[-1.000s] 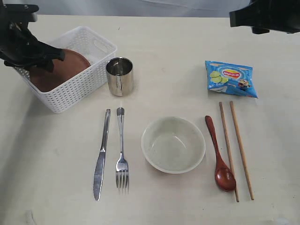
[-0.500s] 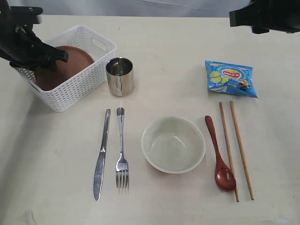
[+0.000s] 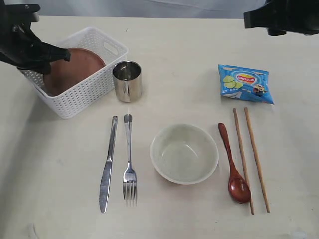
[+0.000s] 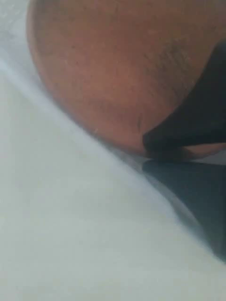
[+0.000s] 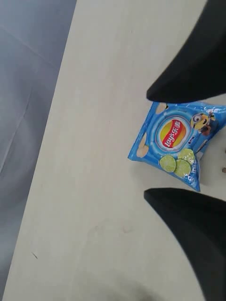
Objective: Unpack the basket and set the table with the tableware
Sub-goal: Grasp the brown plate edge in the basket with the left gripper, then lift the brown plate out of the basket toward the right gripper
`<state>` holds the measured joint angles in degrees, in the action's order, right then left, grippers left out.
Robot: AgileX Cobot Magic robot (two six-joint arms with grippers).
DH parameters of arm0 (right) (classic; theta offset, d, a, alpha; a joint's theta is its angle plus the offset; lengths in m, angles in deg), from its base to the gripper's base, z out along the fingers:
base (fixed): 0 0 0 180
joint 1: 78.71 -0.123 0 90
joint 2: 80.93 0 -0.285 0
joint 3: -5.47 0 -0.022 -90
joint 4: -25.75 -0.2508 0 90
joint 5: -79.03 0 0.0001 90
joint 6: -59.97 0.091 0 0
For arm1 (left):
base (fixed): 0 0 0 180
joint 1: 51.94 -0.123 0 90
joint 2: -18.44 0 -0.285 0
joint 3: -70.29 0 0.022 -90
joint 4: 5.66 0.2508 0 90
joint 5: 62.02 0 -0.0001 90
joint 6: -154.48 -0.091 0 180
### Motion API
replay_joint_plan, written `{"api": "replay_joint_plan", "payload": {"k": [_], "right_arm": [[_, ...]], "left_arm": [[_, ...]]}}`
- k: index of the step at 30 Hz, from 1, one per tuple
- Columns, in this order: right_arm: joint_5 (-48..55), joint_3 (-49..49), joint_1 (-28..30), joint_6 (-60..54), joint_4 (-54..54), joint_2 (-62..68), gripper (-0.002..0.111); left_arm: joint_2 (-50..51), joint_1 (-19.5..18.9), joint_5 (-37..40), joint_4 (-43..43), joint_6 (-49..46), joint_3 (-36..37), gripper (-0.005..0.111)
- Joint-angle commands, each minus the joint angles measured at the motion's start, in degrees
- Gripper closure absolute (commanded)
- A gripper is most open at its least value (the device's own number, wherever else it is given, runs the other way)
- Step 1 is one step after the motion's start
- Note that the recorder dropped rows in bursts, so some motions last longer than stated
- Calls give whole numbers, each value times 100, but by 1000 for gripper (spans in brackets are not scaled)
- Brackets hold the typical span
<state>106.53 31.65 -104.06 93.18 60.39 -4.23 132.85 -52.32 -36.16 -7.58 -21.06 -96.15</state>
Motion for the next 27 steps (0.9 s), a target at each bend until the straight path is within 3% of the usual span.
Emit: {"api": "replay_joint_plan", "payload": {"k": [1,7,15,27], "right_arm": [[-29,13,26,-17,-11,9,56],[-29,13,26,-17,-11,9,56],[-327,1,26,-211,-133,166,56],[-406,-1271,53,-2630,-2150,1867,56]], "left_arm": [[-472,24,129,-23,2,18,107],[-1118,24,303,-64,-76,18,107],[-1277,24,317,-1644,-1587,18,107],[-1347,24,332,-1899,-1823,-107,107]]}}
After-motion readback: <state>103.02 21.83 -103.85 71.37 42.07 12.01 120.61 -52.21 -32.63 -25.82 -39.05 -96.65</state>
